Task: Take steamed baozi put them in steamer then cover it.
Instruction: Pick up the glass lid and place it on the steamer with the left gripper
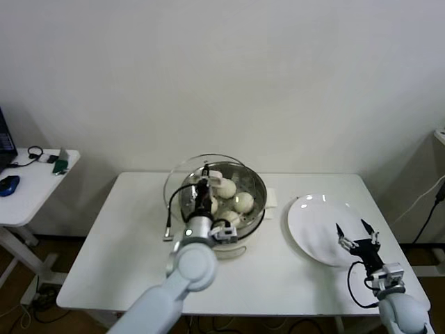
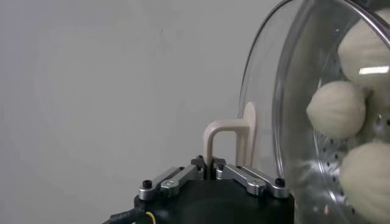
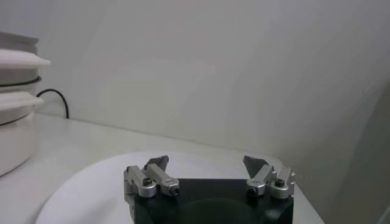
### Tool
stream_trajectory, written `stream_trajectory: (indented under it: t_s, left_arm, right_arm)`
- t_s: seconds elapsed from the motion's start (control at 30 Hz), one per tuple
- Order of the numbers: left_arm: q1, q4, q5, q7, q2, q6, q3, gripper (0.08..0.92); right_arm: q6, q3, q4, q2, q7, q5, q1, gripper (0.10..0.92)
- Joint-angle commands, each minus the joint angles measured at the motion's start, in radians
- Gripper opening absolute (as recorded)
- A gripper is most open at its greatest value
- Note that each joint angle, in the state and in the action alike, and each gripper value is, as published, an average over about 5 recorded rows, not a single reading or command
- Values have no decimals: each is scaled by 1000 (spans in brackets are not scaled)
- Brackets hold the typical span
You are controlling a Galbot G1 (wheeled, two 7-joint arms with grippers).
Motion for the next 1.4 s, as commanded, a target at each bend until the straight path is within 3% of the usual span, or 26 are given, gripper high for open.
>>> stream_trajectory:
  t_s: [0.03, 0.33, 1.4]
  left_arm:
    - [-42, 144, 9, -6, -112, 49, 39, 148]
    - [-39, 183, -12, -52, -122, 49, 26, 148]
    - [-56, 214, 4, -61, -130, 49, 45, 148]
  right_arm:
    - [5, 17, -12, 0, -4, 5, -3, 823]
    - [12, 20, -20, 8, -11, 6, -3, 823]
    - [28, 42, -40, 30, -35, 7, -6, 823]
